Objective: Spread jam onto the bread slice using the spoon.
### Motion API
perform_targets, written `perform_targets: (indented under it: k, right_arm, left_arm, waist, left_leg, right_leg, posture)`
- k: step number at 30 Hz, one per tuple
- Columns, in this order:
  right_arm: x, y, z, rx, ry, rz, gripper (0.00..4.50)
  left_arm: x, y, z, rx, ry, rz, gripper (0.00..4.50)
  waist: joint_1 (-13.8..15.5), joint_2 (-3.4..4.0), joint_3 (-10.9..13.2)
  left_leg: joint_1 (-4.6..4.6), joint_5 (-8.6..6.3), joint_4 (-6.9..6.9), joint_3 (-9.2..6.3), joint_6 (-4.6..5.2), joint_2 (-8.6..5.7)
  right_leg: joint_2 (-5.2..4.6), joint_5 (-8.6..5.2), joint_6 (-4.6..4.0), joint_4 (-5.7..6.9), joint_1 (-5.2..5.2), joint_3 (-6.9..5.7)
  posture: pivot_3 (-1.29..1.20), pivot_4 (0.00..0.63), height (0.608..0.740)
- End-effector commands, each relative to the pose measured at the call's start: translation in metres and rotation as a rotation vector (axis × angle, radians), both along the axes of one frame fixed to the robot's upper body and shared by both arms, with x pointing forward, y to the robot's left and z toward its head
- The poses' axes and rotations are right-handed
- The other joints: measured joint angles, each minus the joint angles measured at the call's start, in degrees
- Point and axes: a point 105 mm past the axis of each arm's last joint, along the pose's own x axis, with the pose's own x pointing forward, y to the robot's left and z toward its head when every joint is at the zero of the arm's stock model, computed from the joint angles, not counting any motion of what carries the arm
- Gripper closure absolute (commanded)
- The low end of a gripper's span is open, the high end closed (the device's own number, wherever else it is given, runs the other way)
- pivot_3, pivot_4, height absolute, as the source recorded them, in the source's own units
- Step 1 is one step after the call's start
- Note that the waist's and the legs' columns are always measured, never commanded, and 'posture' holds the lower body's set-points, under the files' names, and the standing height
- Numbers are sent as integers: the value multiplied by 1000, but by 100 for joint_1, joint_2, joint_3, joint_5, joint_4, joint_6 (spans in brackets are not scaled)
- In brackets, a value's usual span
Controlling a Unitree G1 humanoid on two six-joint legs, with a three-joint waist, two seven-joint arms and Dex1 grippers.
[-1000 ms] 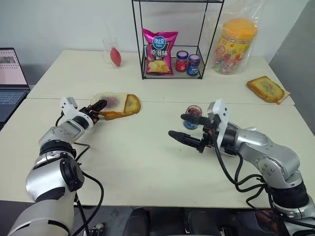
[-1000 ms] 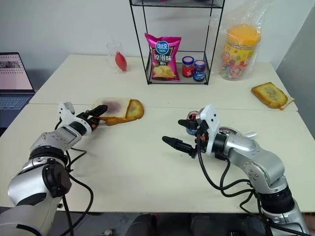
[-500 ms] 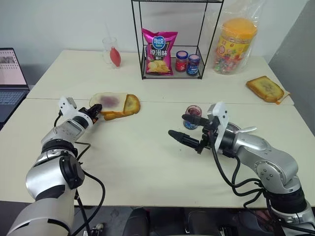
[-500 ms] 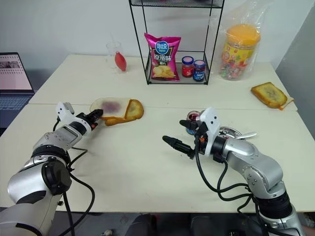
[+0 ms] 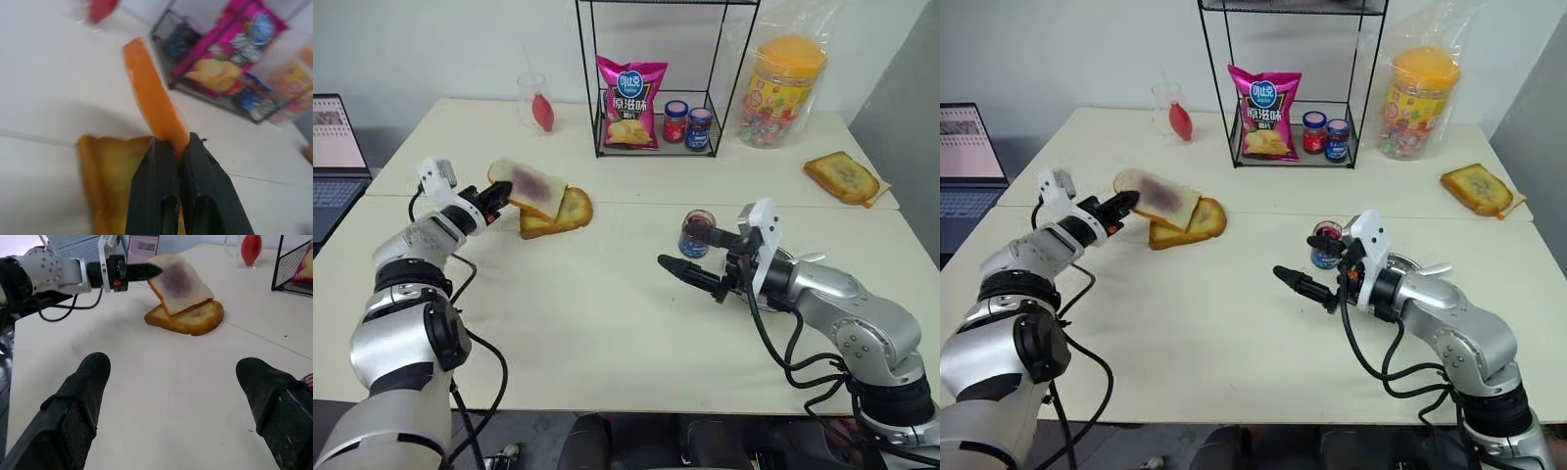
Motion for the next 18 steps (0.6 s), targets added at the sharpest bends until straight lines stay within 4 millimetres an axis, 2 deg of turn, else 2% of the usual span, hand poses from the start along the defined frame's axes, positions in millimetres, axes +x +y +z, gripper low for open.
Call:
perform_targets:
  k: [1,6,9,11,12,14,15,17,18]
  right_arm:
    - [-21,-10,12,10,9,48,0]
    - [-32,-16,9,22,80,69,0]
    - [-41,-17,9,49,144,110,0]
    - [-42,-17,8,47,156,115,0]
    - [-41,-16,6,40,158,110,0]
    - [-41,-16,4,36,166,106,0]
    - [-41,-17,3,37,170,104,0]
    - [-41,-17,2,37,173,102,0]
    - [-41,-18,2,32,173,99,0]
  left_arm:
    - [-43,-35,42,197,-95,-349,4478]
    - [-86,-64,45,304,-51,-598,4478]
    - [-109,-91,37,328,-3,-766,4478]
    - [-118,-105,22,343,34,-825,4478]
    - [-119,-109,6,397,64,-837,4478]
    - [-123,-116,-40,539,124,-861,4478]
    - [-125,-119,-53,571,133,-868,4478]
    - [-123,-121,-62,590,128,-857,4478]
    - [-116,-120,-70,630,115,-829,4478]
  waist:
    - [-44,1,0]
    - [-66,1,0]
    - [-69,0,2]
    - [-68,0,2]
    - [-68,0,2]
    - [-68,1,1]
    - [-70,6,-2]
    - [-70,-1,4]
    - [-59,-12,10]
  left_leg:
    - [-2,0,0,2,-1,3]
    - [7,-1,1,0,-1,7]
    - [14,-1,1,2,0,11]
    - [17,-1,2,5,1,11]
    - [20,-1,3,6,1,10]
    - [34,-1,2,14,1,8]
    - [33,-1,2,12,1,7]
    - [37,-1,0,18,1,7]
    - [27,-1,4,12,1,12]
  right_leg:
    - [-1,-2,1,0,-1,3]
    - [-1,-13,-1,7,1,4]
    - [4,-30,12,7,5,6]
    - [5,-33,17,5,8,10]
    - [5,-33,18,4,11,13]
    - [3,-34,20,2,23,21]
    - [3,-34,20,0,23,21]
    - [3,-34,19,1,23,29]
    - [7,-33,19,3,16,21]
  posture:
    - [0,150,740]
    - [0,150,740]
    - [0,150,740]
    - [0,150,740]
    - [0,150,740]
    - [0,150,740]
    - [0,150,740]
    - [0,150,740]
    - [0,150,740]
